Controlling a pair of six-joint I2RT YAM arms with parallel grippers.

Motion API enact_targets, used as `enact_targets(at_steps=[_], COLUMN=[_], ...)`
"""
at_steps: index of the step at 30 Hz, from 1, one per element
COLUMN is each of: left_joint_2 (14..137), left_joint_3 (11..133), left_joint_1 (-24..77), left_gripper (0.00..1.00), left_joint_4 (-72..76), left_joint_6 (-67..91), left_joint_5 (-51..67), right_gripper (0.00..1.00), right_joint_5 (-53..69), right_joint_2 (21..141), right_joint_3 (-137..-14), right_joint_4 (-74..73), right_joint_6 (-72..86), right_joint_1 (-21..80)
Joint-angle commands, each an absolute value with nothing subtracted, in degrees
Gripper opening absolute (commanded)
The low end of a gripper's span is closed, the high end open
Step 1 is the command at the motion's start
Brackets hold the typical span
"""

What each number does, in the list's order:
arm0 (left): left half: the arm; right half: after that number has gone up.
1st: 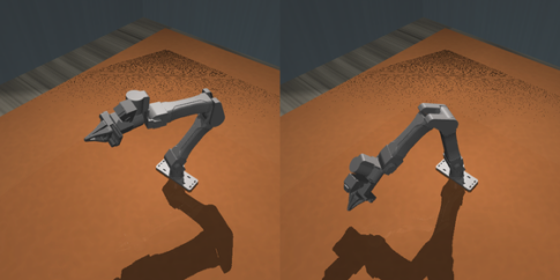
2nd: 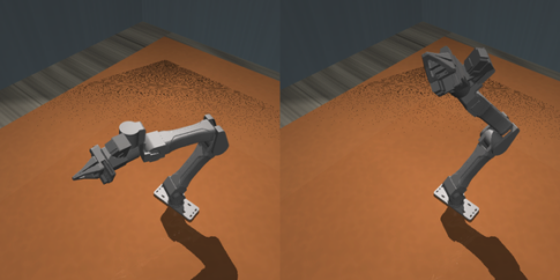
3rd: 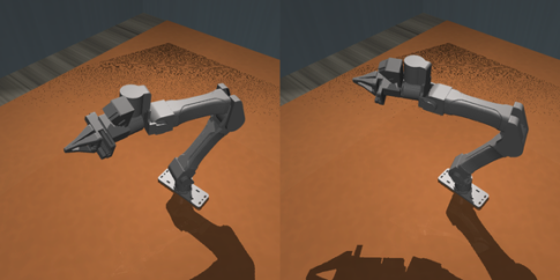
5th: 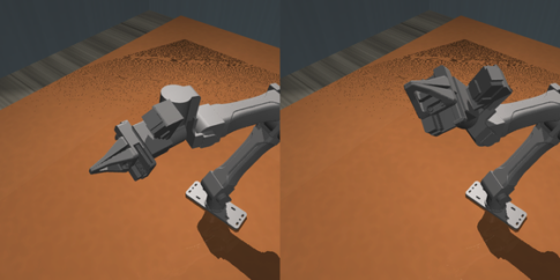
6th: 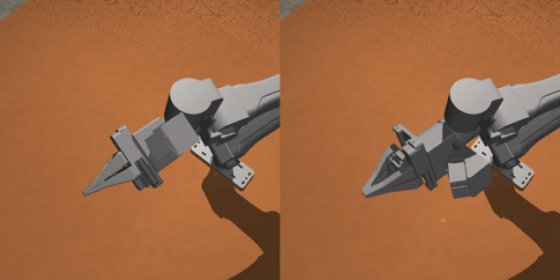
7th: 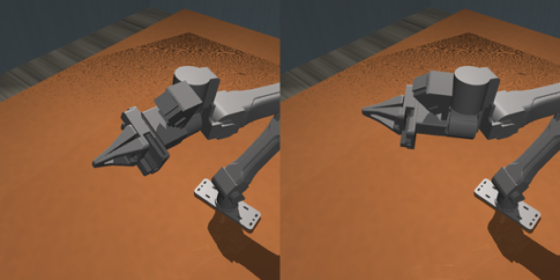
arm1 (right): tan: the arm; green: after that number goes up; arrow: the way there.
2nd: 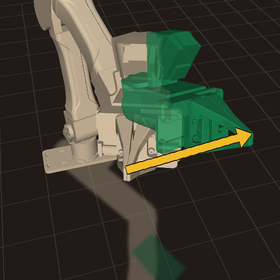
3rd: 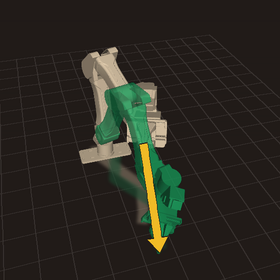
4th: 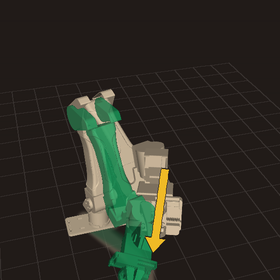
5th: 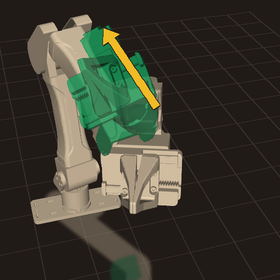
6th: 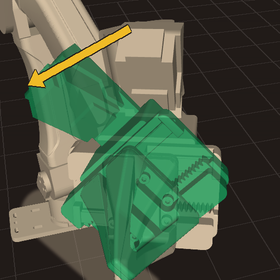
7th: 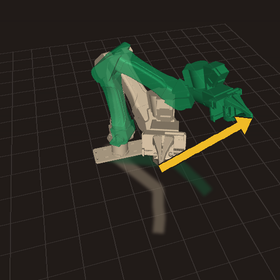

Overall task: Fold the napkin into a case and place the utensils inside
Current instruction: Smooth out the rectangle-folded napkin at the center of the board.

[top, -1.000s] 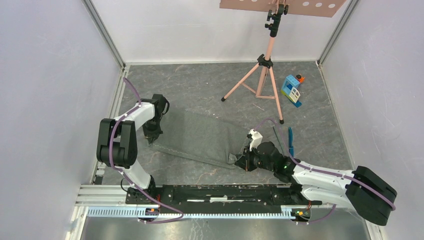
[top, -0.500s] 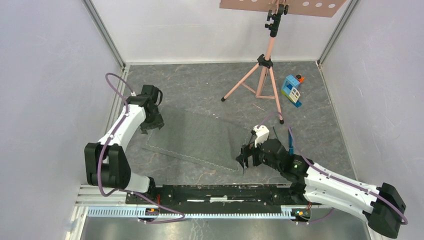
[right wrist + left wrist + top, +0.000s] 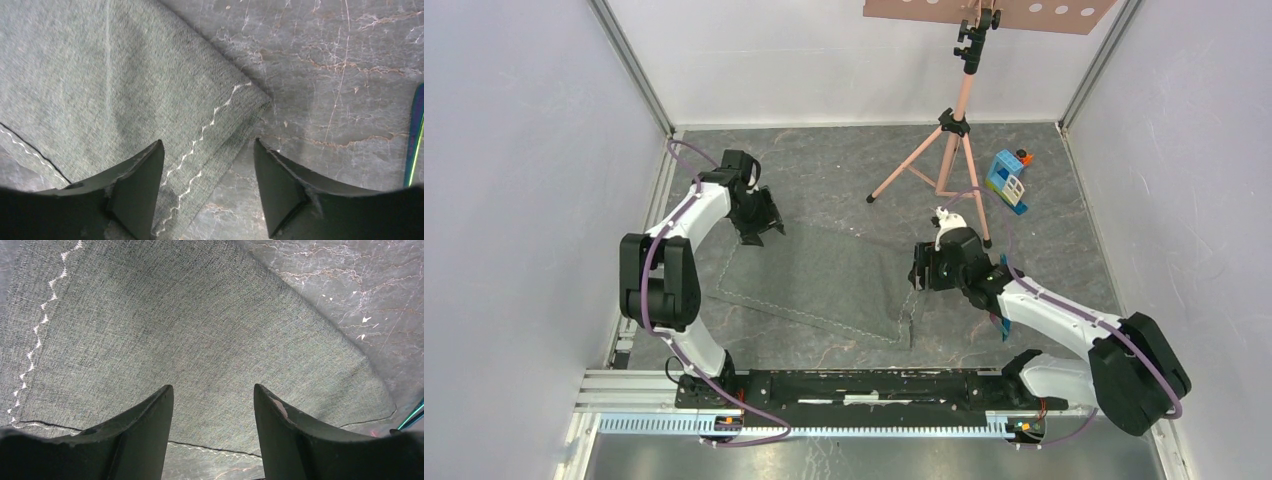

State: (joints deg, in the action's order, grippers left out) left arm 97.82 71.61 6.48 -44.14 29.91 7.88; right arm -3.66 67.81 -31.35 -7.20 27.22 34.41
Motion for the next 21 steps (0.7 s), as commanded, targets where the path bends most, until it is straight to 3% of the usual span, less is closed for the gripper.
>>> enact_targets(at_steps=[1,3,10,12,21], left_joint_2=[98.4,99.1,103.4,105.3,113.4], left_joint_3=[74.9,76.5,81.9,83.9,91.9], left_joint_1=[6.0,5.4,0.9,0.1,-3.3], left_gripper=[0.67,0.67,0.68,0.74,0.73], left_joint_4=[-44.5,-46.0,-46.3,-46.6,-47.7], left_joint_6=[26.5,25.0,23.0,22.2,19.6], left_joint_5=[6.8,3.2,3.9,3.0,1.3], right_gripper=[0.67,0.63,0.61,0.59,0.57], right_joint_5=[-0.8,-0.1,2.5,2.7,4.0], right_joint_2=[69.2,69.4,71.1,71.2,71.2], right_joint_3=[-30.9,-29.5,-27.1,-26.9,-25.3], right_joint_4=[-0.9,1.8,6.8,7.1,9.4], right_joint_6=[27.2,28.0,30.3,30.7,31.8], right_joint_1=[32.1,31.3,29.2,28.9,28.6])
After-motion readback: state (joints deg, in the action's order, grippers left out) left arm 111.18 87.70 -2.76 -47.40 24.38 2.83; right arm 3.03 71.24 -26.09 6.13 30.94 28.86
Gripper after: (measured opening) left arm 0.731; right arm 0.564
